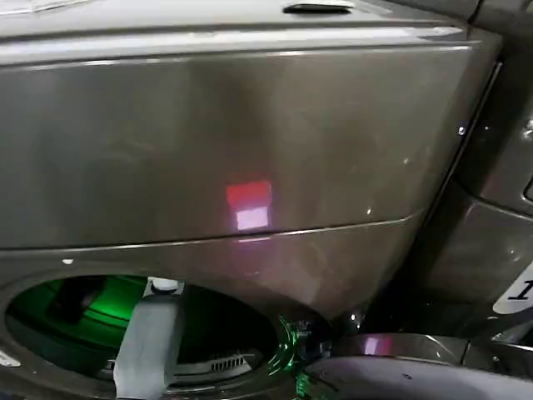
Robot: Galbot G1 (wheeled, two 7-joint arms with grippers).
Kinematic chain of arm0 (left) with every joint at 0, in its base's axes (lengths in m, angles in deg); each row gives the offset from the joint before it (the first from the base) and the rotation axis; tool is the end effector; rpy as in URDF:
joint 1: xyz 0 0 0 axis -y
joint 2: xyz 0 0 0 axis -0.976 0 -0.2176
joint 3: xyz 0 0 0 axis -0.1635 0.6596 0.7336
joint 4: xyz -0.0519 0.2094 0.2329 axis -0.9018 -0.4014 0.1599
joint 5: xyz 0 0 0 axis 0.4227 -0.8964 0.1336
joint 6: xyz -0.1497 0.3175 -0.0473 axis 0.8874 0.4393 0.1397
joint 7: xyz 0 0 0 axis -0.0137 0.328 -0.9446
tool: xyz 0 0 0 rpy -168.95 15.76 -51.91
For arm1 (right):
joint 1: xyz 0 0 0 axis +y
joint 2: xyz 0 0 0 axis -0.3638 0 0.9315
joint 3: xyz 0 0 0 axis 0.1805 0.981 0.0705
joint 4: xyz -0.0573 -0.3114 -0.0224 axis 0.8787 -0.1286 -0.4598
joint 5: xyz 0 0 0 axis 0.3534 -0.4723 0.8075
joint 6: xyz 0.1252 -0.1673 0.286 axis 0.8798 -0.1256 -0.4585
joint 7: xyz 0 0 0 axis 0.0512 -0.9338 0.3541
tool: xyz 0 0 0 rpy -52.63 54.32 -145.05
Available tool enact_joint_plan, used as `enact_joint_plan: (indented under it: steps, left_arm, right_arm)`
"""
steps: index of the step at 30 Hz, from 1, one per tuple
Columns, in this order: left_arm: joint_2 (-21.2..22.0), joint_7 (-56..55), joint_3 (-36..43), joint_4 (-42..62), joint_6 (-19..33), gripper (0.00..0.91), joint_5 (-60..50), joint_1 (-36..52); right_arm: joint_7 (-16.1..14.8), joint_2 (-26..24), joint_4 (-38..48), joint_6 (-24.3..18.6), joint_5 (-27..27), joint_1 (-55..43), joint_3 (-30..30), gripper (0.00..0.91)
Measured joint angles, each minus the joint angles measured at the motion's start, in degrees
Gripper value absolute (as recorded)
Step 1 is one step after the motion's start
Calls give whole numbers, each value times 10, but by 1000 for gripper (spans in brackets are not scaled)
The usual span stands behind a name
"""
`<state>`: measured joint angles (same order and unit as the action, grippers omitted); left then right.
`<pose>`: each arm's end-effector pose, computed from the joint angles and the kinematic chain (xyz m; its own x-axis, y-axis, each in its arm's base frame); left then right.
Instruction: Grasp the clothes from the dryer.
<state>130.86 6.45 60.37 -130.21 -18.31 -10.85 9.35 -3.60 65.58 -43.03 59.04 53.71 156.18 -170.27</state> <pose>0.4696 0.0408 -0.2539 -0.9734 -0.0332 -0.2267 -0.0390 0.9990 0.0211 -0.1110 -0.3294 0.1324 -0.3245 0.5273 -0.7852 0.8968 0.4355 -0.0781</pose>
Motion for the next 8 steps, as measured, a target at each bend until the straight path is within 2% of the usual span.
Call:
enact_joint_plan:
  steps: [8]
  left_arm:
    - [1, 2, 1, 1, -5, 0, -4, 6]
  right_arm:
    - [-6, 4, 4, 3, -9, -3, 0, 907]
